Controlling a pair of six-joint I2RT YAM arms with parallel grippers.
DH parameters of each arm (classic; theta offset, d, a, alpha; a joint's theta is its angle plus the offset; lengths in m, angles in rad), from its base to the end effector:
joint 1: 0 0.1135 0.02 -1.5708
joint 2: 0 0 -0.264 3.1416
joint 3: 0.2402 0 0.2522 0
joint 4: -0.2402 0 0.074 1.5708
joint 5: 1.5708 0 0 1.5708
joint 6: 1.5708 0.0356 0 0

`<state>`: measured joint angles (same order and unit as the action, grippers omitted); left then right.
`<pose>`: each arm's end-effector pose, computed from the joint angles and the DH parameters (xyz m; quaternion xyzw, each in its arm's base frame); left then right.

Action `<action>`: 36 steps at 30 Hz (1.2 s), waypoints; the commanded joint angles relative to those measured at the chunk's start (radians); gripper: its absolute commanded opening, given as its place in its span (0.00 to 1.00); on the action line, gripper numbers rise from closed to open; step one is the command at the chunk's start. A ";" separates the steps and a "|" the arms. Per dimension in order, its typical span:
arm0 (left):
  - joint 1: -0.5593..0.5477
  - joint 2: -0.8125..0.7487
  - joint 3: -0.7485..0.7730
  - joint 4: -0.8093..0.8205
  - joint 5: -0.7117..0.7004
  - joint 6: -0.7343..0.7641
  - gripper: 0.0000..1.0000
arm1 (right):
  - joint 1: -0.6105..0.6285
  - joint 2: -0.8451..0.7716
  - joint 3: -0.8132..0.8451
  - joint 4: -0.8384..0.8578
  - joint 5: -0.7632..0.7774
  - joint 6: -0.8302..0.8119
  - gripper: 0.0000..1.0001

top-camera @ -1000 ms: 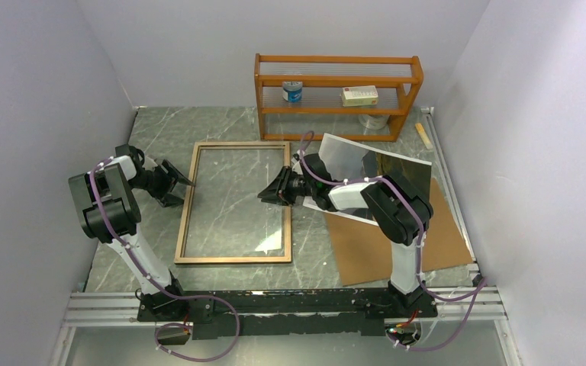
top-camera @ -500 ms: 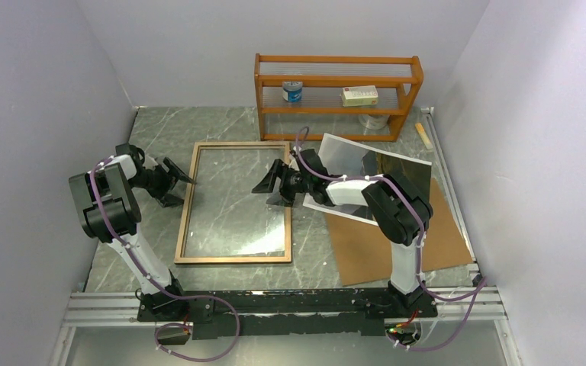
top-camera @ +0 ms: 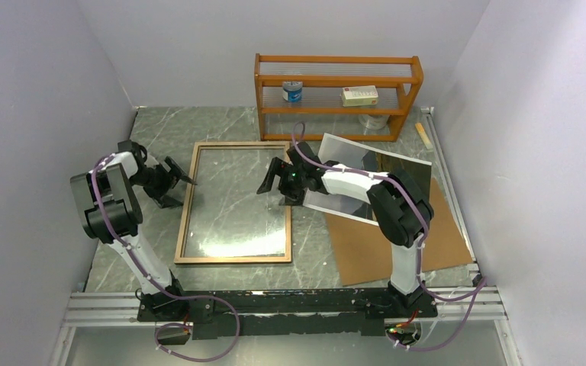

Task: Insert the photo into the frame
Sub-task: Place the photo frame item in the photo frame.

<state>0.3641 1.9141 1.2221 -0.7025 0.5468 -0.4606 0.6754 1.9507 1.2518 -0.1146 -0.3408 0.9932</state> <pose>0.3375 0.1088 0.1492 -0.3626 0.8883 -0.2727 0.0717 0.3187 0.2706 0.1688 0.0830 0.9141 0.3757 0.1280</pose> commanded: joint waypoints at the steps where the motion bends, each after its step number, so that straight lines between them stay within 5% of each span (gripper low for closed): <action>1: 0.005 -0.038 0.017 -0.055 -0.194 0.054 0.90 | 0.004 -0.112 0.041 -0.196 0.141 -0.073 0.92; 10: 0.005 -0.152 0.089 -0.084 -0.197 0.048 0.94 | 0.003 -0.297 -0.041 -0.249 0.288 -0.169 0.81; 19: 0.005 -0.314 0.080 -0.080 -0.098 0.083 0.94 | 0.001 -0.402 -0.061 -0.348 0.627 -0.510 0.77; 28: -0.058 -0.449 -0.059 0.025 0.111 0.045 0.89 | 0.016 -0.343 -0.047 -0.402 0.627 -0.921 0.76; 36: -0.089 -0.493 -0.170 0.047 0.123 0.008 0.88 | 0.112 -0.242 -0.037 -0.402 0.761 -0.978 0.75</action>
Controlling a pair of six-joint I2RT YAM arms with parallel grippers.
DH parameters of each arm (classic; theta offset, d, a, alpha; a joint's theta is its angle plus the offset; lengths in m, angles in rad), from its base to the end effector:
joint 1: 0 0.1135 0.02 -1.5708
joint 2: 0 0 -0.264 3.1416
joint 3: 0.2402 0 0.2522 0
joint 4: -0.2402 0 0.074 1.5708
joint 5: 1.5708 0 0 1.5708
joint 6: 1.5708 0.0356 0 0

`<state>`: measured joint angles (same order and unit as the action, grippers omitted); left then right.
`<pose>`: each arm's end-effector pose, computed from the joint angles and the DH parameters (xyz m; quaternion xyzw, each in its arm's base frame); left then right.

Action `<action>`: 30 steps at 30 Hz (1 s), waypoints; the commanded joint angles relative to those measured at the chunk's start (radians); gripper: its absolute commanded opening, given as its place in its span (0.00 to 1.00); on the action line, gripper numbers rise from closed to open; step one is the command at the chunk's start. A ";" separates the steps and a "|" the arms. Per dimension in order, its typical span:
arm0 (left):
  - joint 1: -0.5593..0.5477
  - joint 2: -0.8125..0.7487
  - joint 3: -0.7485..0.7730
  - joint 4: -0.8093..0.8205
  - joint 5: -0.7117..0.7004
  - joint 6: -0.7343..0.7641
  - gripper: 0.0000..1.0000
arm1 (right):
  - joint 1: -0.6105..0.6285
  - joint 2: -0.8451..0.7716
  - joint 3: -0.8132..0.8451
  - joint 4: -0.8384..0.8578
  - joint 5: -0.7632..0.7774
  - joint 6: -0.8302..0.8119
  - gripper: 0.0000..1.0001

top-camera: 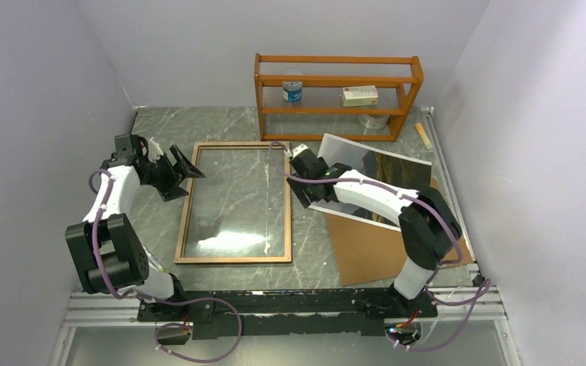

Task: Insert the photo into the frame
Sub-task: Place the photo frame item in the photo frame, then pick up the photo at the center of the board.

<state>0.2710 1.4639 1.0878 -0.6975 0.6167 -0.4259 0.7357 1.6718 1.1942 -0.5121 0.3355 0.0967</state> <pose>0.2858 0.0580 0.2513 -0.2451 0.8935 -0.3114 0.2110 0.2680 0.2267 0.2269 -0.2513 0.9119 -0.0321 0.3230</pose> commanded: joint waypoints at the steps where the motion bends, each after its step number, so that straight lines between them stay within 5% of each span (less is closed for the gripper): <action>1: 0.004 -0.045 -0.048 0.047 0.057 -0.033 0.88 | 0.069 0.050 0.019 0.000 0.097 -0.083 0.74; 13: 0.004 -0.027 -0.067 0.022 0.006 -0.013 0.88 | 0.156 0.202 0.039 0.028 0.294 -0.008 0.66; 30: 0.006 -0.005 -0.076 0.013 -0.016 0.012 0.88 | 0.240 0.304 -0.029 0.189 0.535 -0.158 0.57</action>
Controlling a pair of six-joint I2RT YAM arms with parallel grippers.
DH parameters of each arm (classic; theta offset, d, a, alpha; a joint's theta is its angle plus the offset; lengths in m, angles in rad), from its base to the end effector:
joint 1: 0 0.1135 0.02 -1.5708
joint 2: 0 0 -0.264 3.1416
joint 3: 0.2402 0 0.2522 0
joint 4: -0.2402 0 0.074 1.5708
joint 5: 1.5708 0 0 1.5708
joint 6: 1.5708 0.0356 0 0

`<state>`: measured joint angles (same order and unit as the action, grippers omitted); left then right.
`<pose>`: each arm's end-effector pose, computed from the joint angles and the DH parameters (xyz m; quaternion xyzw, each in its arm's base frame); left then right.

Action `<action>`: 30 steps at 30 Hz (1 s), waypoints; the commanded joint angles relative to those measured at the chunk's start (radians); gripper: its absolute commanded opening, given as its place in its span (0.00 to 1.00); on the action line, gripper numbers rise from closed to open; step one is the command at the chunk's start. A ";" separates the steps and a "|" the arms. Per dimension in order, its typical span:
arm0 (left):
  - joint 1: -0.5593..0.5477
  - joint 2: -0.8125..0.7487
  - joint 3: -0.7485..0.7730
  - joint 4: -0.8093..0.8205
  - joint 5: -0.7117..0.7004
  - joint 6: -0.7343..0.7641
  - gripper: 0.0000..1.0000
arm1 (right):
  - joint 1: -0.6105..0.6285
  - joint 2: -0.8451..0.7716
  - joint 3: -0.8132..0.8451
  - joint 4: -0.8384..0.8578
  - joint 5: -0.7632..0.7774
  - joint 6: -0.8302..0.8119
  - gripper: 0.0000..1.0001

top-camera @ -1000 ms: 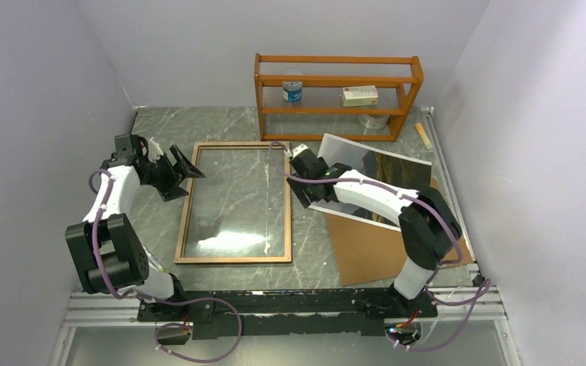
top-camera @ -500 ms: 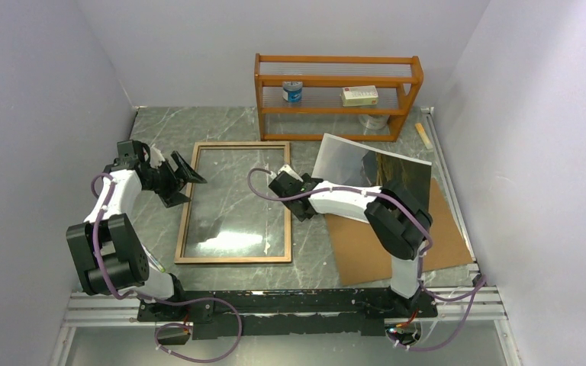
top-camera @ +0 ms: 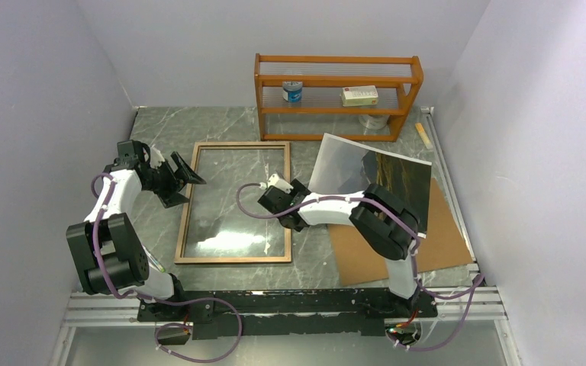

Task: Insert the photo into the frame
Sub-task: Pick up the photo at the center of the board.

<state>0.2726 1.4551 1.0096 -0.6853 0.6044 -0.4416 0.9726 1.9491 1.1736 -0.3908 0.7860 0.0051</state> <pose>0.2755 0.0560 0.2309 -0.2648 0.8956 -0.3070 0.1831 0.2311 0.2944 0.1390 -0.3528 0.8369 -0.2441 0.3400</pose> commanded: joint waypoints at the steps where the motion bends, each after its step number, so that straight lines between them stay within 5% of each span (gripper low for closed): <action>1: 0.005 0.005 0.001 0.000 -0.005 0.028 0.88 | 0.003 0.035 -0.013 0.079 0.086 -0.079 0.56; 12: 0.005 0.018 0.001 0.001 -0.003 0.035 0.88 | 0.003 0.075 -0.076 0.272 0.211 -0.244 0.47; 21: 0.005 0.025 0.004 0.004 -0.002 0.035 0.88 | 0.003 0.100 -0.116 0.360 0.219 -0.334 0.52; 27: 0.005 0.029 0.007 0.000 -0.002 0.041 0.88 | -0.002 0.131 -0.084 0.382 0.224 -0.335 0.26; 30: 0.006 0.032 0.013 -0.006 0.000 0.044 0.88 | -0.004 0.130 -0.083 0.450 0.245 -0.367 0.23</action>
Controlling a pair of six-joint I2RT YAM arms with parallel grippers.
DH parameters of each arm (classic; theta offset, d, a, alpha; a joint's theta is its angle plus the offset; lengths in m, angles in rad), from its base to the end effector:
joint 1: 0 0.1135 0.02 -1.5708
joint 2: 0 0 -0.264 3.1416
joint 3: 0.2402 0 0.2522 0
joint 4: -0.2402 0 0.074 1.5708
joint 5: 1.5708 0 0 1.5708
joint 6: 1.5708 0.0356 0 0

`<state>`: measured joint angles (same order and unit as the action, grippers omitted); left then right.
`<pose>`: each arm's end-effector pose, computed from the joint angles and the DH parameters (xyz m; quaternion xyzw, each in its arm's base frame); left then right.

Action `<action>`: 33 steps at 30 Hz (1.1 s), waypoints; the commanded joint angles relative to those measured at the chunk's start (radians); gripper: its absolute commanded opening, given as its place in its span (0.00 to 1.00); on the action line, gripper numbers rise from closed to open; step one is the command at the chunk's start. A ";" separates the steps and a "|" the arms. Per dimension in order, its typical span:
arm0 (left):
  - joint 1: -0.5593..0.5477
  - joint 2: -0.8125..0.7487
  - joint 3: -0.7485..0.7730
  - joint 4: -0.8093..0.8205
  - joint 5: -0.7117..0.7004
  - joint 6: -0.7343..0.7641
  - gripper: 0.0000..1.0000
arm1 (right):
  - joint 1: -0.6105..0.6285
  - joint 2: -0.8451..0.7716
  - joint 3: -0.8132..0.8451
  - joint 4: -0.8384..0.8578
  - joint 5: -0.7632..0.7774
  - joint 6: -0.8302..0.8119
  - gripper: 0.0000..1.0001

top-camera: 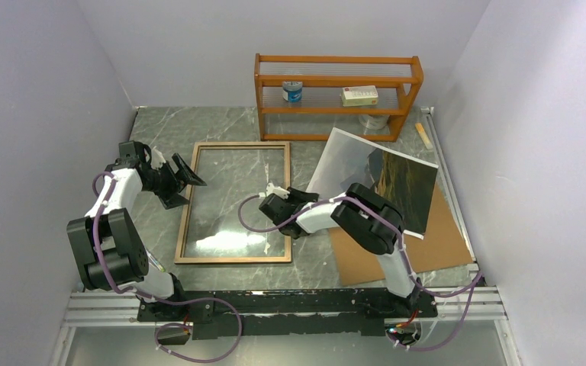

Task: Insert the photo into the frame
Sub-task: Pick up the photo at the center of the board.

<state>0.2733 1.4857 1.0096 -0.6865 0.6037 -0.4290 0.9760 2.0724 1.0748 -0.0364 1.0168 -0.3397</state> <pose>0.2787 0.0571 0.2228 -0.2650 0.8986 -0.3053 0.1703 0.2367 0.2958 0.0920 -0.4128 0.7454 -0.3733 0.3668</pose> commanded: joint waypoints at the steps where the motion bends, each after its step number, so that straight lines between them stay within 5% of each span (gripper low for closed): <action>1: 0.004 0.004 0.014 -0.006 0.002 0.032 0.88 | -0.011 0.009 0.014 0.124 0.024 -0.043 0.24; 12: 0.004 0.014 0.024 -0.011 0.008 0.036 0.88 | -0.069 0.033 0.049 0.243 0.077 -0.134 0.21; 17: 0.004 0.010 0.023 -0.006 0.019 0.035 0.88 | -0.071 -0.025 0.086 0.103 0.054 -0.032 0.00; 25: 0.004 -0.010 0.029 0.011 0.053 0.020 0.88 | -0.070 -0.266 0.206 -0.352 -0.149 0.274 0.00; 33: 0.002 -0.034 0.072 0.077 0.168 -0.011 0.89 | -0.091 -0.555 0.319 -0.593 -0.419 0.419 0.00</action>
<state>0.2733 1.4975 1.0294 -0.6846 0.6685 -0.4198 0.9009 1.6310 1.3163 -0.4629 0.7540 -0.0376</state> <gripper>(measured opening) 0.883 0.010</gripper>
